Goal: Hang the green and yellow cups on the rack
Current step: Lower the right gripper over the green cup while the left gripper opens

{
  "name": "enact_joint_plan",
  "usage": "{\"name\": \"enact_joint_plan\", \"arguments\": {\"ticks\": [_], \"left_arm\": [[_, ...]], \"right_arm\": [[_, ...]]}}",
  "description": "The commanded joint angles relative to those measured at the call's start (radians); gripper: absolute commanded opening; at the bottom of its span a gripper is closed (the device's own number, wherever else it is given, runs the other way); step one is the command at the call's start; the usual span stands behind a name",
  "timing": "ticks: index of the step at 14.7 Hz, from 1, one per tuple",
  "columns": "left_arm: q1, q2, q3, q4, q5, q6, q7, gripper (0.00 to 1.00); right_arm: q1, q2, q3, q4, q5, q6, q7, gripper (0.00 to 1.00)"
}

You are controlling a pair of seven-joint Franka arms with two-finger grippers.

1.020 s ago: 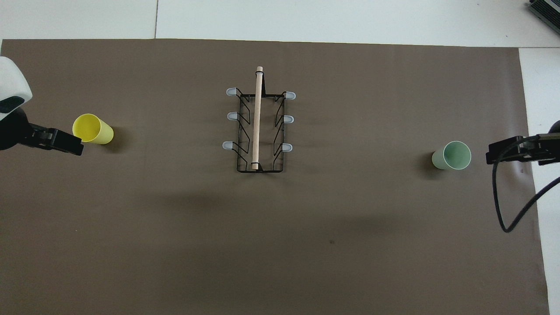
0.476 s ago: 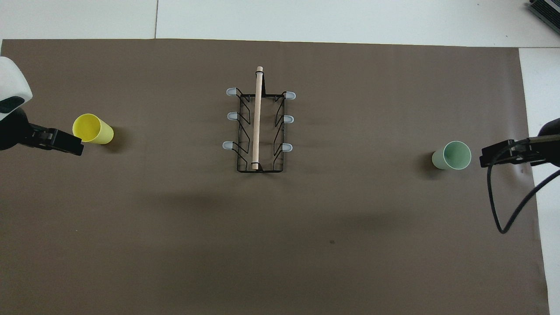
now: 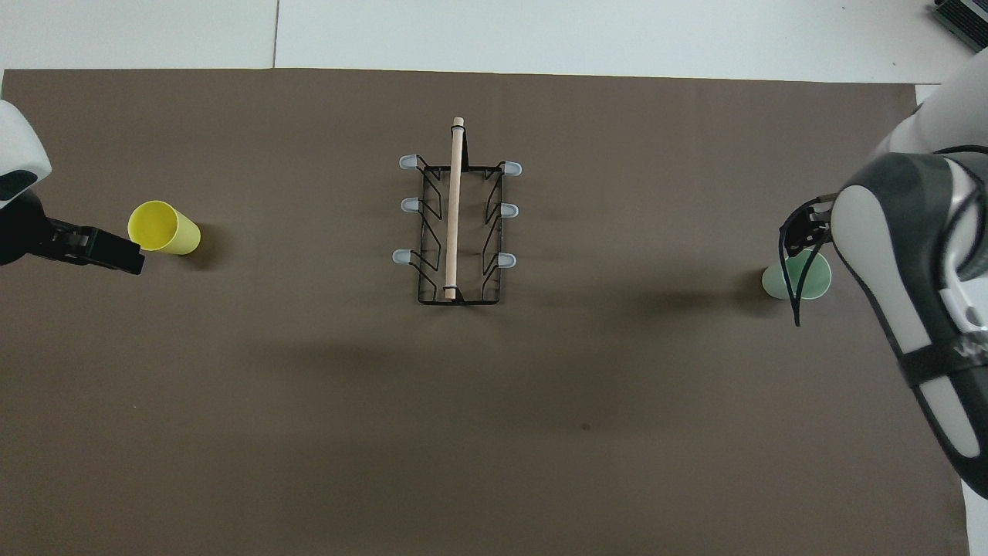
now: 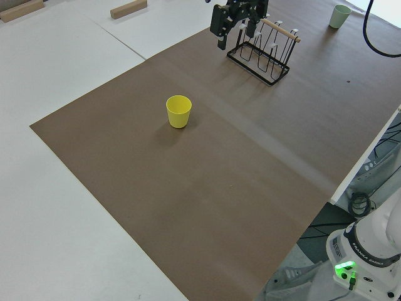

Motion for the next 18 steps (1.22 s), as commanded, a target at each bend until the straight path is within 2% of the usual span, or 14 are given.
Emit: {"name": "enact_joint_plan", "arguments": {"ticks": [1,4,6,9,11,14,18], "left_arm": [[0.009,-0.014,-0.002,-0.006,0.012,-0.005,-0.017,1.00],[0.018,0.003,0.004,0.004,-0.004,-0.007,-0.021,1.00],[0.038,0.025,0.004,0.012,-0.035,-0.004,-0.021,1.00],[0.055,0.072,0.009,0.046,-0.064,-0.005,-0.023,1.00],[0.080,0.135,0.009,0.114,-0.089,-0.019,-0.031,1.00],[0.100,0.192,0.009,0.151,-0.124,-0.021,-0.141,1.00],[0.130,0.241,0.009,0.182,-0.202,-0.009,-0.331,1.00]], "right_arm": [[0.000,0.112,0.031,0.075,-0.071,-0.007,-0.090,1.00],[0.009,0.255,0.146,0.111,-0.307,-0.014,-0.173,1.00],[0.015,0.289,0.171,0.111,-0.390,-0.014,-0.241,0.98],[0.052,0.283,0.174,0.037,-0.519,-0.024,-0.410,0.98],[0.062,0.251,0.177,-0.046,-0.608,-0.047,-0.540,0.98],[0.088,0.189,0.183,-0.213,-0.731,-0.027,-0.559,0.98],[0.127,0.215,0.184,-0.250,-0.856,-0.038,-0.559,0.98]]}}
